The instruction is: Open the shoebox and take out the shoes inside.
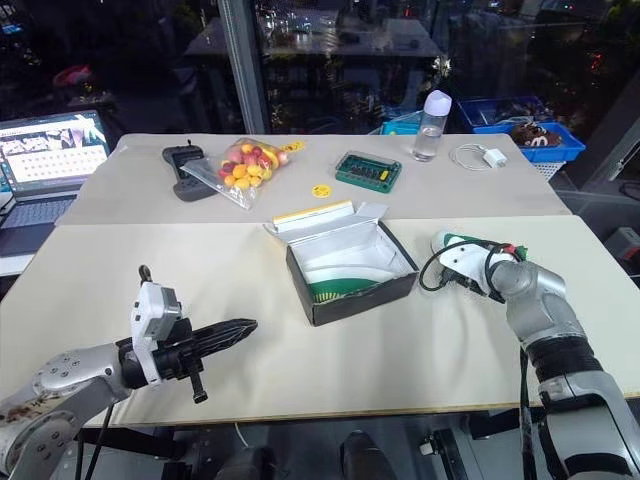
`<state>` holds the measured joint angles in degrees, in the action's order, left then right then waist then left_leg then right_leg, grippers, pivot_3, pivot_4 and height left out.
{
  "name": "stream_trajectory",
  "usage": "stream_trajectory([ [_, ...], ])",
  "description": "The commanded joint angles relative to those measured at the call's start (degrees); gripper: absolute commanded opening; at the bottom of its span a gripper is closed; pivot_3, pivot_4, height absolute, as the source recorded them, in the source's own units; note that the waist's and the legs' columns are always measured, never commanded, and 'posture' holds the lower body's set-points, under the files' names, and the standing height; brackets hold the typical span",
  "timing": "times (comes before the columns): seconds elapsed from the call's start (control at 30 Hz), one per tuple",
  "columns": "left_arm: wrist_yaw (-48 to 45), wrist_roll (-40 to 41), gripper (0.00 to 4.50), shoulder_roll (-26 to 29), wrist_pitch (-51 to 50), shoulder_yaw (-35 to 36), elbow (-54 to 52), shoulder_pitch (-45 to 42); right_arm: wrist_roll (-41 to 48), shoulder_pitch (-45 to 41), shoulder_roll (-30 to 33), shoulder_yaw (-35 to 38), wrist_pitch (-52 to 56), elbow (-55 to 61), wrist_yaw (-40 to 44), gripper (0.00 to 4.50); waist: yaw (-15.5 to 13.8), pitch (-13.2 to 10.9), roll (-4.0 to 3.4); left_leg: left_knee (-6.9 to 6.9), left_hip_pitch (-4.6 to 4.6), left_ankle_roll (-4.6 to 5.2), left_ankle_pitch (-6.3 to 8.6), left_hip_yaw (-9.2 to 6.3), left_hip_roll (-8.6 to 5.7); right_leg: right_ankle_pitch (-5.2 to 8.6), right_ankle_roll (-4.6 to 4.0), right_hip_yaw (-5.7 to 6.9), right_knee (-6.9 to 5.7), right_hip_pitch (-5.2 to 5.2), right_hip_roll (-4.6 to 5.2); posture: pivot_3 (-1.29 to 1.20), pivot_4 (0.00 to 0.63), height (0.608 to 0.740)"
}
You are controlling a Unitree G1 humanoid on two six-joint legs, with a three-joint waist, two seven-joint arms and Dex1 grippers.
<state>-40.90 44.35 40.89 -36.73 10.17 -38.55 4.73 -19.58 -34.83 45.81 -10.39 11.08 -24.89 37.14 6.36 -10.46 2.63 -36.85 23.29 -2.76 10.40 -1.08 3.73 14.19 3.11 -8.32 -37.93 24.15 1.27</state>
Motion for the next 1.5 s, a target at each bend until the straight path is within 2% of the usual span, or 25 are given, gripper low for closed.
stream_trajectory([
  [0.03, 0.3, 1.0, 0.00, 0.1, -0.3, 0.1, -1.0, -1.0, 5.3, 2.4, 2.3, 3.1, 6.2, 7.9, 8.4, 3.65, -0.1, 0.0, 0.00, 0.00, 0.00, 0.00, 0.00, 0.00, -0.01, 0.03, -0.04, -0.01, 0.00, 0.01, 0.01, 0.00, 0.150, 0.712],
  [0.2, 0.4, 1.4, 0.00, 0.4, -1.1, 0.2, -0.9, -2.0, 13.0, -0.5, 9.7, 9.0, 15.9, 20.3, 19.2, 3.65, -0.3, -0.2, -0.26, 0.00, 0.12, 0.00, 0.00, 0.08, -0.04, 0.04, -0.07, -0.08, 0.01, 0.14, 0.03, 0.00, 0.150, 0.712],
  [0.3, 0.8, 1.6, 0.00, 0.4, -1.6, -0.2, -0.8, -3.2, 21.7, -7.5, 10.8, 11.1, 20.6, 26.5, 26.9, 3.65, 0.1, -0.3, -0.42, 0.01, 0.09, 0.00, 0.00, 0.13, -0.02, 0.09, -0.14, -0.12, -0.02, 0.20, 0.02, 0.00, 0.150, 0.712],
  [0.43, 0.5, 2.1, 0.00, 0.3, -2.0, -0.8, -0.7, -4.8, 32.6, -20.0, 1.3, 5.6, 27.7, 33.5, 33.1, 3.65, 1.2, -0.3, -0.42, 0.07, -0.04, 0.00, 0.01, 0.13, 0.02, 0.13, -0.23, -0.14, -0.06, 0.17, -0.04, 0.00, 0.150, 0.712],
  [0.6, 0.0, 2.6, 0.00, 1.1, -2.8, -0.7, -1.1, -5.8, 29.3, -22.2, -4.7, -3.5, 27.0, 30.1, 31.9, 3.65, -0.1, -0.2, -0.19, 0.10, 0.19, -0.01, 0.01, -0.17, 0.08, 0.05, -0.08, 0.20, 0.05, 0.14, -0.05, 0.00, 0.150, 0.712],
  [0.77, -0.1, 4.2, 0.00, 2.5, -3.8, 0.6, -1.9, -6.2, 25.7, -23.3, -6.1, -8.1, 22.8, 22.3, 31.4, 3.65, -1.3, -0.2, -0.20, -0.01, 0.97, -0.02, 0.00, -0.12, -0.11, -0.03, 0.04, 0.17, 0.23, 0.72, 0.16, 0.00, 0.150, 0.712],
  [0.87, 0.4, 5.0, 0.00, 3.0, -4.1, 0.9, -2.1, -6.6, 22.9, -24.1, -5.9, -10.8, 19.4, 17.0, 32.5, 3.65, -1.5, -0.2, -0.20, 0.02, 1.10, -0.01, 0.00, -0.12, -0.09, -0.07, -0.01, 0.18, 0.15, 0.91, 0.13, 0.00, 0.150, 0.712],
  [1.23, 2.4, 5.7, 0.00, 2.6, -4.6, 0.5, -2.8, -6.5, 19.4, -23.6, -7.1, -13.8, 16.2, 10.9, 36.9, 3.65, -0.9, -0.2, -0.22, 0.03, 0.96, -0.04, -0.03, -0.15, -0.03, -0.02, -0.01, 0.18, -0.12, 0.91, 0.02, 0.00, 0.150, 0.712],
  [1.5, 3.6, 5.8, 0.00, 2.1, -4.5, -0.2, -3.1, -6.6, 12.5, -22.3, -9.7, -16.4, 10.1, 1.4, 32.2, 3.65, -0.8, -0.2, -0.23, 0.01, 0.98, -0.05, -0.03, -0.16, -0.04, -0.03, -0.01, 0.18, -0.11, 0.91, 0.02, 0.00, 0.150, 0.712],
])
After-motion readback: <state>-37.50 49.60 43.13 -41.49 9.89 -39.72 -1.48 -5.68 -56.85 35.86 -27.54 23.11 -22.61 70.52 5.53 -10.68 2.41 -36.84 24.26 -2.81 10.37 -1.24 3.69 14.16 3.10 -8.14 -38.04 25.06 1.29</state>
